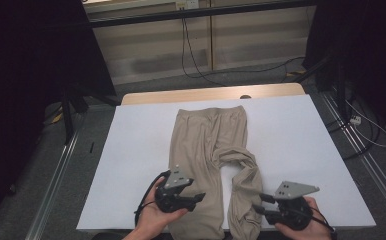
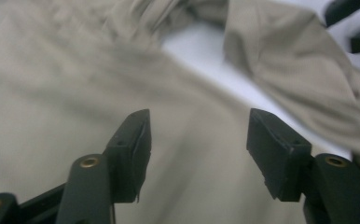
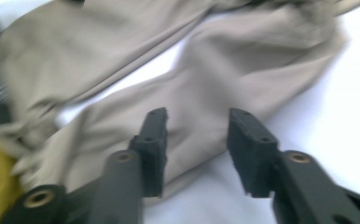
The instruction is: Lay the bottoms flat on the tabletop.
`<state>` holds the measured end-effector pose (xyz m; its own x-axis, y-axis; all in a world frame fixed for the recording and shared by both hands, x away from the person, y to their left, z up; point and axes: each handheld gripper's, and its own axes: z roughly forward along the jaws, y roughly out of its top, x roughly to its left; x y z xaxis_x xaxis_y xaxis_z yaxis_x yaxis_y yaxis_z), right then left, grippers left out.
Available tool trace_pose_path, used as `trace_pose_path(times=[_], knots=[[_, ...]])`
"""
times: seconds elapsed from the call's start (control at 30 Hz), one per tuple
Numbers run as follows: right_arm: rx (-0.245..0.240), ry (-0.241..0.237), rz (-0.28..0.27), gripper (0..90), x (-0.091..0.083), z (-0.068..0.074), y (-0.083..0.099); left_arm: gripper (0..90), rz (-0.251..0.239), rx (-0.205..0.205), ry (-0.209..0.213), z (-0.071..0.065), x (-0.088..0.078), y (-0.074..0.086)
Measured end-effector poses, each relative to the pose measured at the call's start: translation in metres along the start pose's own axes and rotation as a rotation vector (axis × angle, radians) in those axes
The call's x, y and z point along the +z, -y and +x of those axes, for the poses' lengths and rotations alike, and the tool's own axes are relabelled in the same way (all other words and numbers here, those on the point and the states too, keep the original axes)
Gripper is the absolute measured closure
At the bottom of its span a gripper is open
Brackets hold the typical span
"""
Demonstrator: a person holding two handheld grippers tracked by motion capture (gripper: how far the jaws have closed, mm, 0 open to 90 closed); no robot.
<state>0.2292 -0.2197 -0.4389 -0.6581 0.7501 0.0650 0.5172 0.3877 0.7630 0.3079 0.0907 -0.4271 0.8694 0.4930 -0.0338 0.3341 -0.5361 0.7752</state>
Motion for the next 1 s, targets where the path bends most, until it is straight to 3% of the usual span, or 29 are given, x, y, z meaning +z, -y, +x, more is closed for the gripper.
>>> trace_pose_path(times=[0.1, 0.2, 0.3, 0.47, 0.57, 0.73, 0.8, 0.83, 0.93, 1.0], knots=[[0.016, 0.061, -0.019, 72.5, 0.004, -0.017, -0.009, 43.6, -0.013, 0.023, 0.009, -0.001, 0.023, -0.022], [0.053, 0.163, -0.008, 87.0, 0.013, -0.036, -0.017, 44.4, 0.002, 0.023, 0.023, -0.002, 0.039, -0.041], [0.079, 0.189, 0.009, 87.3, 0.022, -0.043, -0.016, 45.1, -0.007, 0.035, 0.023, -0.004, 0.055, -0.055], [0.067, 0.156, 0.010, 82.6, 0.019, -0.038, -0.011, 38.9, -0.002, 0.052, 0.069, -0.015, 0.074, -0.062], [0.051, 0.132, 0.032, 77.8, 0.021, -0.037, -0.008, 31.1, -0.018, 0.057, 0.071, -0.020, 0.083, -0.064], [0.015, 0.057, 0.075, 70.7, 0.031, -0.034, -0.006, 31.7, 0.009, 0.043, 0.056, -0.021, 0.098, -0.064], [0.010, 0.049, 0.078, 68.1, 0.034, -0.032, -0.007, 38.9, 0.033, 0.049, 0.070, -0.022, 0.104, -0.062], [0.009, 0.046, 0.078, 67.3, 0.035, -0.031, -0.007, 46.8, 0.049, 0.056, 0.061, -0.022, 0.104, -0.061], [0.012, 0.043, 0.068, 59.1, 0.034, -0.031, -0.008, 85.2, 0.044, 0.040, 0.074, -0.022, 0.100, -0.058], [0.023, 0.038, 0.048, 56.6, 0.031, -0.032, -0.008, 87.6, 0.043, 0.031, 0.075, -0.020, 0.093, -0.058]])
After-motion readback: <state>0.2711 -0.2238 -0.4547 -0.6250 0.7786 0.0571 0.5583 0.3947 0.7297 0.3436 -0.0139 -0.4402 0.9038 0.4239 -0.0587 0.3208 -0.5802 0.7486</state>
